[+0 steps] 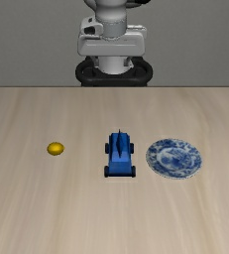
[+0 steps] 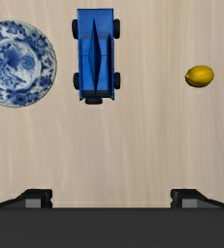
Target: Pick up the lemon and put it on the plate
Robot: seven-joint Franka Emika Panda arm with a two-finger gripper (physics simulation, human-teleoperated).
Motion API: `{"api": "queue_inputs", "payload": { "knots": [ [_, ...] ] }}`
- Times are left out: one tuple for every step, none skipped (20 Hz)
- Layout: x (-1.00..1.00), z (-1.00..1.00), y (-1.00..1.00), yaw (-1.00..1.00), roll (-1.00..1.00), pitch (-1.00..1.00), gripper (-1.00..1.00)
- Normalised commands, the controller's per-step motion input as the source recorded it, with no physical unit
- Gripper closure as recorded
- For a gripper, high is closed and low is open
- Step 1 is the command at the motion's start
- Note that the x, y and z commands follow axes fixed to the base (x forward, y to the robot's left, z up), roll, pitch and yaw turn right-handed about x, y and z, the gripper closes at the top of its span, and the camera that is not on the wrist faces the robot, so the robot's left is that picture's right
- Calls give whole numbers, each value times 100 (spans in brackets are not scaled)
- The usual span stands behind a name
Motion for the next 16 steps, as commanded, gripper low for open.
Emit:
{"api": "queue_inputs", "payload": {
  "knots": [
    [0, 0, -100, 0, 0, 0, -100],
    [0, 0, -100, 0, 0, 0, -100],
    [0, 0, -100, 0, 0, 0, -100],
    [0, 0, -100, 0, 0, 0, -100],
    [0, 0, -100, 0, 0, 0, -100],
    [0, 0, -100, 0, 0, 0, -100],
    [0, 0, -100, 0, 0, 0, -100],
    [0, 0, -100, 0, 0, 0, -100],
    [0, 0, -100, 0, 0, 0, -100],
    [0, 0, -100, 0, 0, 0, -100],
    [0, 0, -100, 0, 0, 0, -100],
    [0, 0, -100, 0, 0, 0, -100],
    [0, 0, -100, 0, 0, 0, -100],
    [0, 0, -100, 0, 0, 0, -100],
    [0, 0, -100, 0, 0, 0, -100],
    [100, 0, 0, 0, 0, 0, -100]
  ]
}}
